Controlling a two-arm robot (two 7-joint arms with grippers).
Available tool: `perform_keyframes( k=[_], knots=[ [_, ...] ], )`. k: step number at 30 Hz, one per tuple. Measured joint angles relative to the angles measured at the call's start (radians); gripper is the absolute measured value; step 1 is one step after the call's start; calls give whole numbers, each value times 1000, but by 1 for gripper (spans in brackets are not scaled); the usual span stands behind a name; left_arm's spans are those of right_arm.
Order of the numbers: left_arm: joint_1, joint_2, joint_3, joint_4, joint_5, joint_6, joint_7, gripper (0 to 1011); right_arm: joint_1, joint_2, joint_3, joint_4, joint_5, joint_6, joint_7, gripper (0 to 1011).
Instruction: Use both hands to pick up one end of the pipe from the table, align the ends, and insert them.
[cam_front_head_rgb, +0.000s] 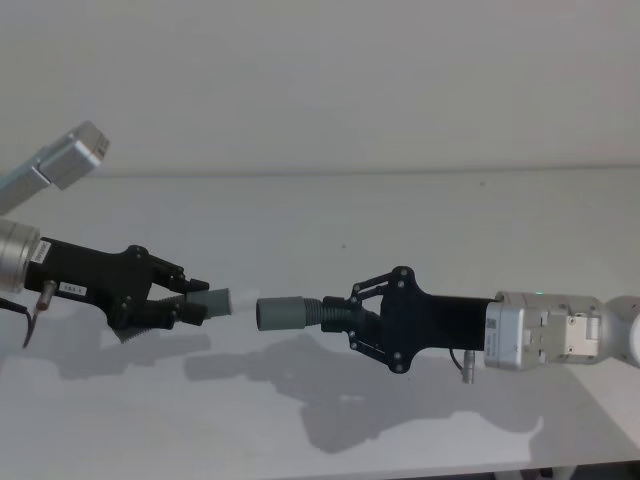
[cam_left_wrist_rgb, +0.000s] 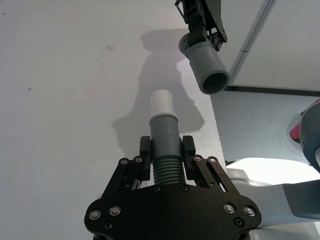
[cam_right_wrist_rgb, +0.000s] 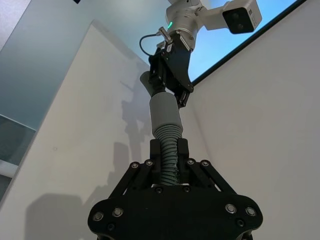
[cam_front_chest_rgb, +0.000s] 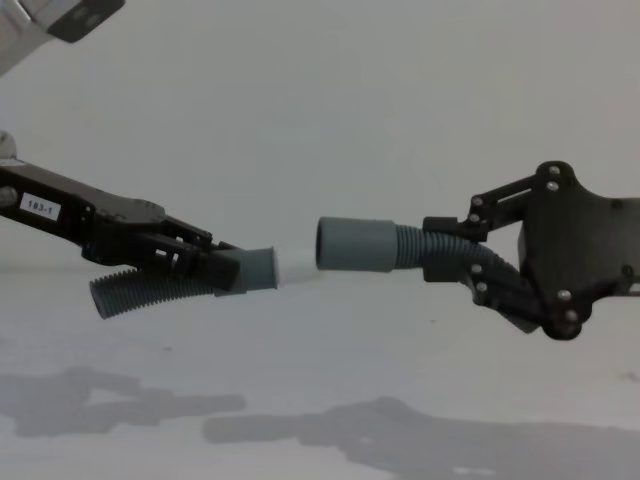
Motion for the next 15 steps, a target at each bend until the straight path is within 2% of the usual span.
perform_keyframes(
  k=[15],
  knots=[
    [0, 0, 0, 0, 0, 0, 0, 339, 21, -2, -17, 53, -13, -33, 3, 161]
  ],
)
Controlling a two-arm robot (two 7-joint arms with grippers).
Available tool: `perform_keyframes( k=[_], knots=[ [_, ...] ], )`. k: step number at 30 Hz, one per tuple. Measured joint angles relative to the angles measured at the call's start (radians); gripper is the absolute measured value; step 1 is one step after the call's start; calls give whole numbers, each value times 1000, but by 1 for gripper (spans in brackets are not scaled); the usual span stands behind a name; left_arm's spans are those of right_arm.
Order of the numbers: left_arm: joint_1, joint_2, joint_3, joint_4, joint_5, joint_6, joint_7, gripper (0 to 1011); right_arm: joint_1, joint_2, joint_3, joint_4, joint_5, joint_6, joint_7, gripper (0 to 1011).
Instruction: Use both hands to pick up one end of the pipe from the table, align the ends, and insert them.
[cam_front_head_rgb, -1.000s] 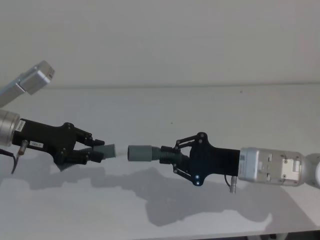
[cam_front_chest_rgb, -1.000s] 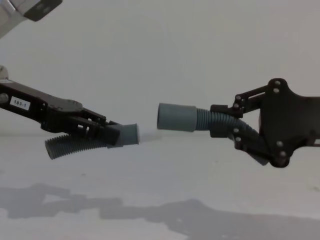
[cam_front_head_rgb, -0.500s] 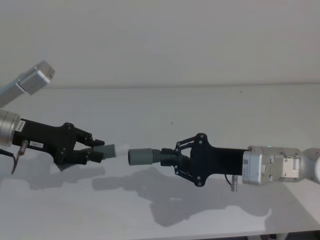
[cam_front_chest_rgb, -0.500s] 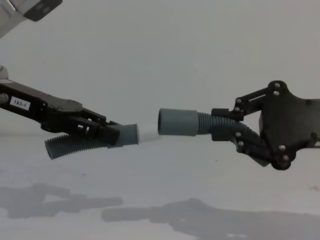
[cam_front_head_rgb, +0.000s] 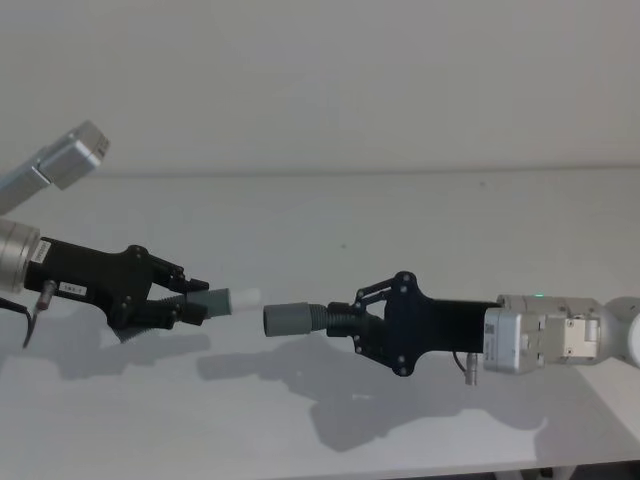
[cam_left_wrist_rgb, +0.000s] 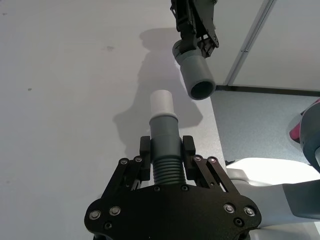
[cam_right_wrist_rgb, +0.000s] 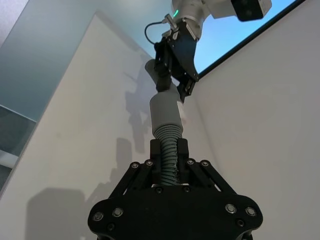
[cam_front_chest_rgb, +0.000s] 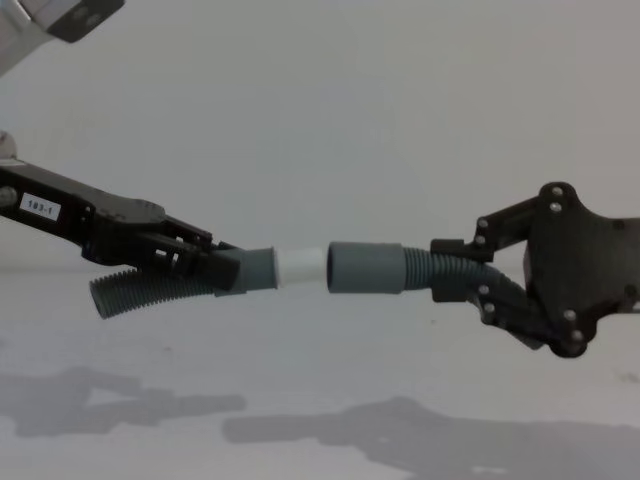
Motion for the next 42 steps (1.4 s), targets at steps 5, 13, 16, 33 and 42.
perform_keyframes(
  k=[5, 13, 16, 33, 42],
  knots=[
    [0, 0, 0, 0, 0, 0, 0, 339, 3, -1, -3, 19, -9, -8, -7, 162],
    [0, 0, 0, 0, 0, 0, 0, 339, 12, -7, -6, 52, -21, -20, -23, 161],
    [0, 0, 0, 0, 0, 0, 0, 339, 15, -11, -8, 62, -26, -25, -30, 162],
    [0, 0, 0, 0, 0, 0, 0, 339, 31, -34, -17, 106, -40, -48, -61, 162],
    [0, 0, 0, 0, 0, 0, 0, 339, 37, -41, -22, 126, -45, -57, -76, 162]
  ],
)
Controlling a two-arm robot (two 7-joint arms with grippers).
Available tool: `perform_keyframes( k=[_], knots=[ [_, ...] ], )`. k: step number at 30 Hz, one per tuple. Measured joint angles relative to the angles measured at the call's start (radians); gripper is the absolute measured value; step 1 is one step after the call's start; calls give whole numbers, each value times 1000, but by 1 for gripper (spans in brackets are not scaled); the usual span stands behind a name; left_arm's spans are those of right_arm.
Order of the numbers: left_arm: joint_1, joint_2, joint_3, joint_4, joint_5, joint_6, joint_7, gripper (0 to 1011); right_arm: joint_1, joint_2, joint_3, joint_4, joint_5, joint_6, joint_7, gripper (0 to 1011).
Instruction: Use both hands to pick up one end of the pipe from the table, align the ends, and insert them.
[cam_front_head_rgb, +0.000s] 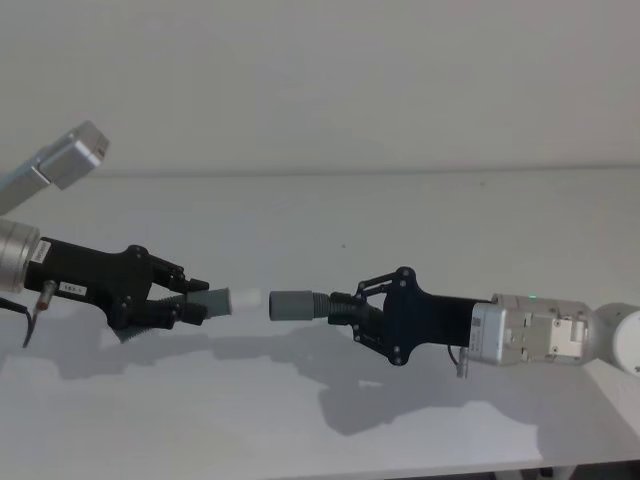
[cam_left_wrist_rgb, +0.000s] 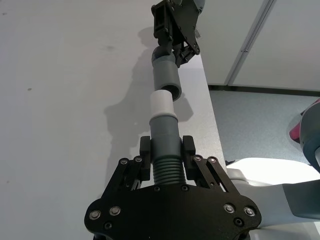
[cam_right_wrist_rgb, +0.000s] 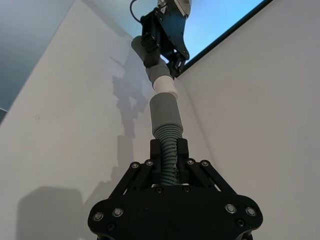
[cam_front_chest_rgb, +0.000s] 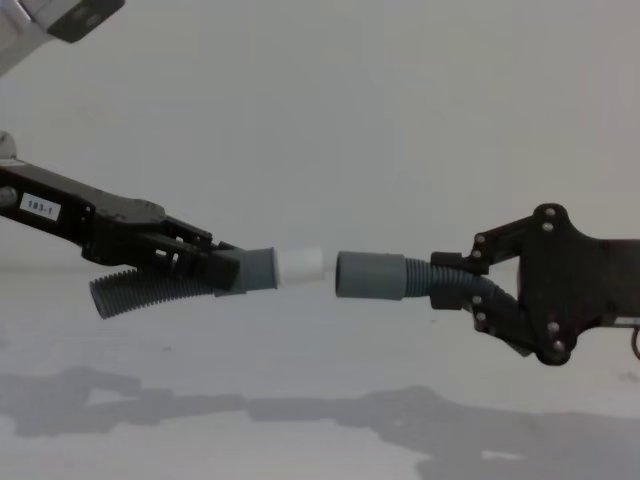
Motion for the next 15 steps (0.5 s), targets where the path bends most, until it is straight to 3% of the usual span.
perform_keyframes(
  k=[15],
  knots=[
    [0, 0, 0, 0, 0, 0, 0, 339, 9, -9, -10, 23, -5, -12, -18, 161]
  ],
)
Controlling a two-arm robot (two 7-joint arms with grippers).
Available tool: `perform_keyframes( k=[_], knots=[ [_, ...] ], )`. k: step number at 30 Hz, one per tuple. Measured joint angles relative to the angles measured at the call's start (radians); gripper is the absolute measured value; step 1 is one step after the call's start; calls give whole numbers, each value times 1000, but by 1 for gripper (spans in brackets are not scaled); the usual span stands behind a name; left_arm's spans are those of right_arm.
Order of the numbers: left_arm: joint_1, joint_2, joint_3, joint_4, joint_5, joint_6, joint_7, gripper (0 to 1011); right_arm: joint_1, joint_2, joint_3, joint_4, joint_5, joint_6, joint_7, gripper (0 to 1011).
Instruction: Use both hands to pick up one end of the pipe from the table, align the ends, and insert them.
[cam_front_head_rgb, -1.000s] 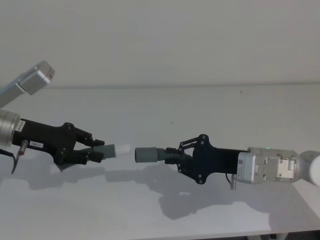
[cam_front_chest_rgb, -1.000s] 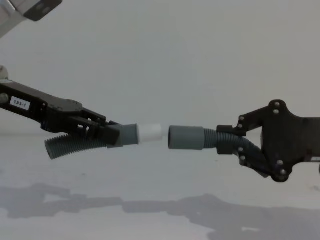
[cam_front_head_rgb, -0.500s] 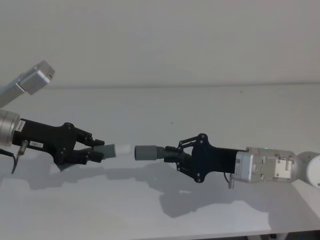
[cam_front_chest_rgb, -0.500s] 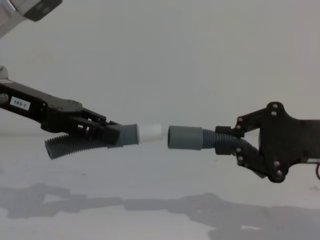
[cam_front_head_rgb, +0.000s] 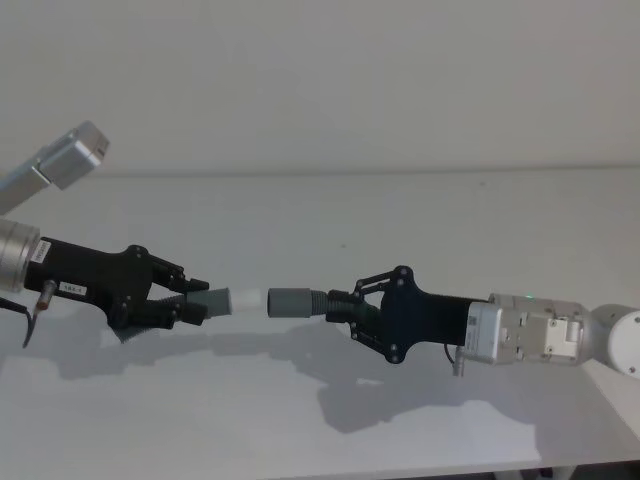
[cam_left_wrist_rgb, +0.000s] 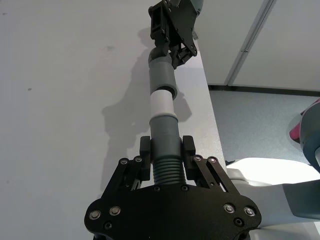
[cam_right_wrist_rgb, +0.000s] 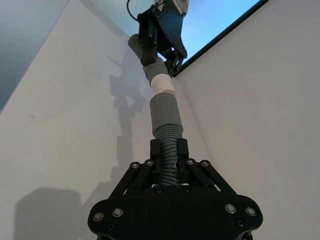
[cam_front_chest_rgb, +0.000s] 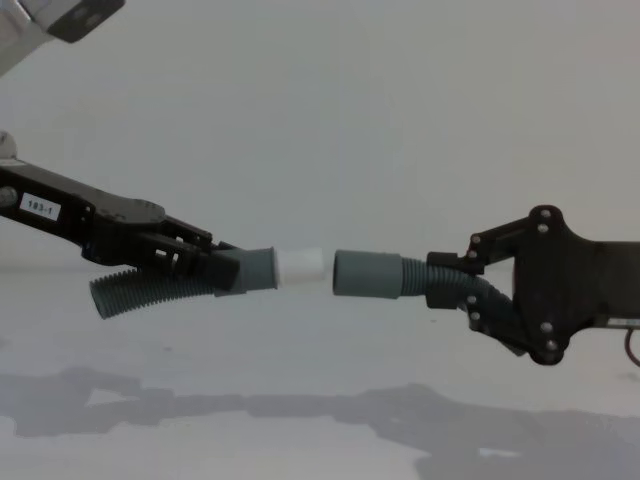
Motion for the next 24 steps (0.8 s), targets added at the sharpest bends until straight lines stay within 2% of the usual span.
perform_keyframes(
  k=[24],
  knots=[
    [0, 0, 0, 0, 0, 0, 0, 339, 2, -10, -11, 3, 14, 9, -16, 160]
  ],
)
